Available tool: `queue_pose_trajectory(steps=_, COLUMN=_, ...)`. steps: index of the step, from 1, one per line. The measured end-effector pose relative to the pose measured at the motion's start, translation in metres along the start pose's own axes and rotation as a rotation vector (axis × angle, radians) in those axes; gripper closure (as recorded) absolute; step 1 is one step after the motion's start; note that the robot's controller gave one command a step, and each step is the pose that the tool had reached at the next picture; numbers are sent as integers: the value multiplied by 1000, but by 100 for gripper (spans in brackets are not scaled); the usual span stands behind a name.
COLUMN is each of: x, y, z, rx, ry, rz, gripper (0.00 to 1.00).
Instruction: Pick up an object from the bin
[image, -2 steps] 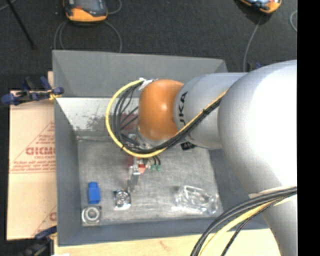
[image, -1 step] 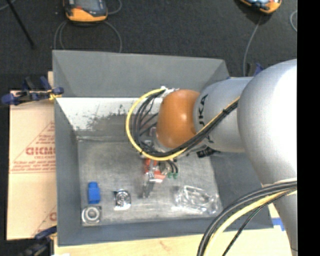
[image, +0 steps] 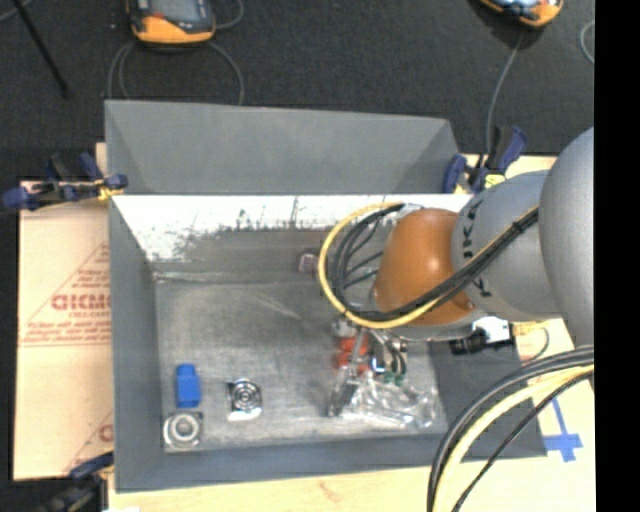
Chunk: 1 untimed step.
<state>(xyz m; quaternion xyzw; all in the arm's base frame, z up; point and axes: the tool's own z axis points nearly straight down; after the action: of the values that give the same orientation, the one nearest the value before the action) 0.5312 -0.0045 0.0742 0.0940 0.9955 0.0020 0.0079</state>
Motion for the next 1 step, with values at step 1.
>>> queue_pose_trajectory(steps=1, x=13, y=-55, z=-30, rx=8, ry=10, rz=12, gripper=0)
